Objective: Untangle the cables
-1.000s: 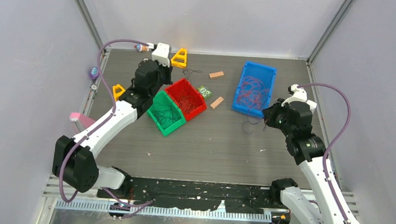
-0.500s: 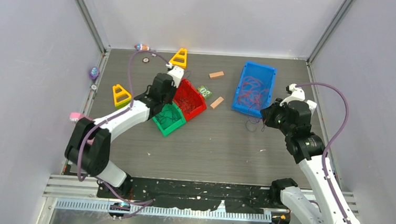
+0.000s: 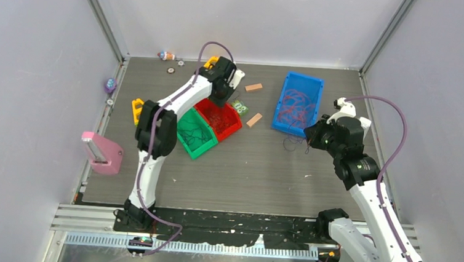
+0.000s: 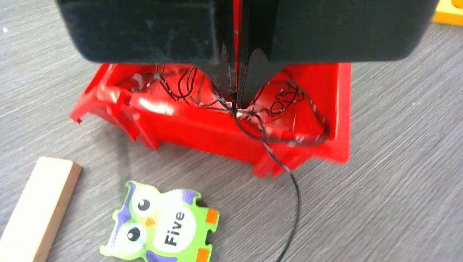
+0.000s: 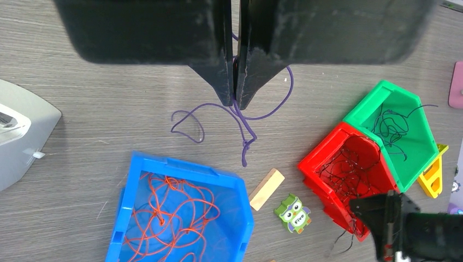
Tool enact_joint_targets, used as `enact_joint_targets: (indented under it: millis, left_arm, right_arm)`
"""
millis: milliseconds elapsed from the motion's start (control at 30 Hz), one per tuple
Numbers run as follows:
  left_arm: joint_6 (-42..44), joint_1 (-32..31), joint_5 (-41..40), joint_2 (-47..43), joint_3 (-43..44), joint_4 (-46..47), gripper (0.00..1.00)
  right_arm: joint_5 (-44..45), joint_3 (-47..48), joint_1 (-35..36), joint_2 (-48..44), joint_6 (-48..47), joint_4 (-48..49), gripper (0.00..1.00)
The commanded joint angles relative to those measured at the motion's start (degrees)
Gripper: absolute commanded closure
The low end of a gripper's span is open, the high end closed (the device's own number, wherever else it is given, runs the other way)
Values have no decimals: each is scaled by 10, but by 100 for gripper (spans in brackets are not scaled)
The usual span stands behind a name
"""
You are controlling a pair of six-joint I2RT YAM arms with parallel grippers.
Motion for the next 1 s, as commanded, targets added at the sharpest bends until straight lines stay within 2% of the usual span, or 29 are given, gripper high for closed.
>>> enact_joint_targets:
  millis: [0,67,200,400,633,700,833,967]
  left_arm:
    - [0,4,39,113,165,-237,100]
    - [3,5,38,142,186,-262,100]
    - [-1,4,32,135,160,-239,97]
    - [-28,4,32,45,119,-190,72]
    - [-55,4,32,-74,74,-139,55]
    - [-57,4,32,-103,68,-137,53]
    - [-61,4,32,-159,45,-132,39]
    - [-82,7,9,-243,-27,-89,32]
  right_arm:
    - [1,20,-1,-15,-9,11,95]
    - [6,19,-1,-18,-12,9,95]
    - [3,16,-1,-15,-12,10,95]
    - [-17,22,-1,1,-15,14,95]
    - [-73,32,-1,40,-18,17,95]
    - [-89,39,5,52,-16,18,95]
    - [-71,77,52,67,-20,18,95]
    - [-42,139,131,90,-31,14,95]
